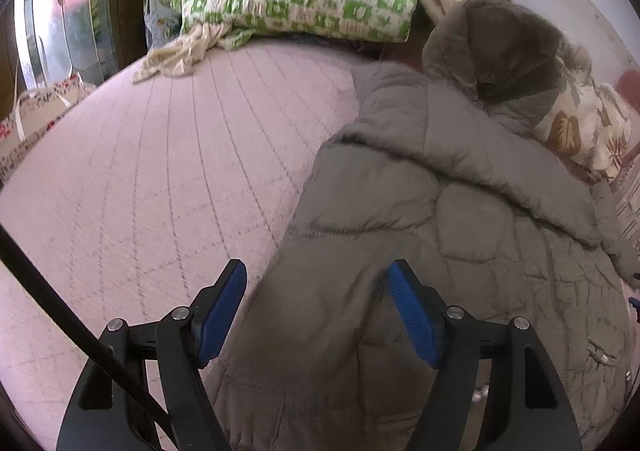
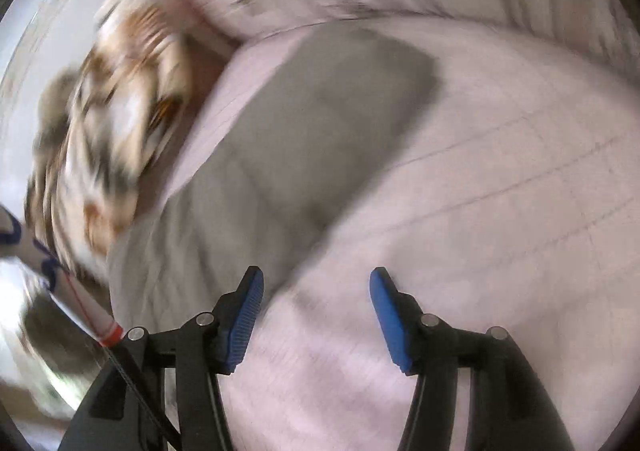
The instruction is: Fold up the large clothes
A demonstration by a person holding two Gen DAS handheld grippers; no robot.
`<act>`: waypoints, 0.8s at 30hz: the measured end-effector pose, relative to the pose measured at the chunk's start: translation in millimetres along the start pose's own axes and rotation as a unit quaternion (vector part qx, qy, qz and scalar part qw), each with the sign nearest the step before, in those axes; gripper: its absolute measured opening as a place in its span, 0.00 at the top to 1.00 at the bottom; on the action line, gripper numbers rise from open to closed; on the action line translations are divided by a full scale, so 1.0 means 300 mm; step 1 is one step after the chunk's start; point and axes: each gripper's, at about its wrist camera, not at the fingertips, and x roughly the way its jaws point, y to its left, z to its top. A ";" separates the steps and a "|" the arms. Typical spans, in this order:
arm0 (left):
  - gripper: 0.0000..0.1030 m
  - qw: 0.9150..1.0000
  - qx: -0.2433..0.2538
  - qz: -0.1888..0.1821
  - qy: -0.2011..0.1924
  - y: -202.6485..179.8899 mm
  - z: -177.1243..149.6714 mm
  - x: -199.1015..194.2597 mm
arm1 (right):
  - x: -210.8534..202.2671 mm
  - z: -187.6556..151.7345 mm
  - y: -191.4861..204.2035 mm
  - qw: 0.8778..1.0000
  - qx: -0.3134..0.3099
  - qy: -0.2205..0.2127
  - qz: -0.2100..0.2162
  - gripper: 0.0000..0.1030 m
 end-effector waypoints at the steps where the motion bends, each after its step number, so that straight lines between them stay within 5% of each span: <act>1: 0.29 1.000 -0.004 0.000 0.007 0.004 -0.007 0.016 | 0.008 0.022 -0.016 1.000 0.016 -0.003 0.017 0.42; 7: 0.23 0.999 -0.033 -0.018 0.021 0.040 -0.018 0.058 | 0.054 0.137 -0.031 0.997 0.063 -0.029 0.040 0.44; 8: 0.23 0.999 -0.030 -0.014 0.020 0.034 -0.021 0.058 | 0.057 0.154 -0.024 0.997 0.064 -0.030 0.035 0.50; 9: 0.23 0.999 -0.025 -0.008 0.019 0.028 -0.023 0.059 | 0.059 0.165 -0.014 0.998 0.060 -0.029 0.016 0.76; 10: 0.23 1.000 -0.020 -0.003 0.018 0.022 -0.024 0.061 | 0.064 0.177 -0.004 0.998 0.049 -0.025 0.004 0.88; 16: 0.22 1.000 -0.021 -0.003 0.021 0.019 -0.021 0.062 | -0.121 0.180 0.223 0.993 -0.089 -0.062 -0.035 0.91; 19: 0.22 1.000 -0.017 0.004 0.021 0.020 -0.017 0.056 | -0.269 0.093 0.440 0.976 -0.187 -0.097 -0.045 0.92; 24: 0.22 1.000 0.002 0.018 0.004 0.005 0.001 -0.025 | -0.459 -0.160 0.789 0.942 -0.316 -0.115 0.003 0.92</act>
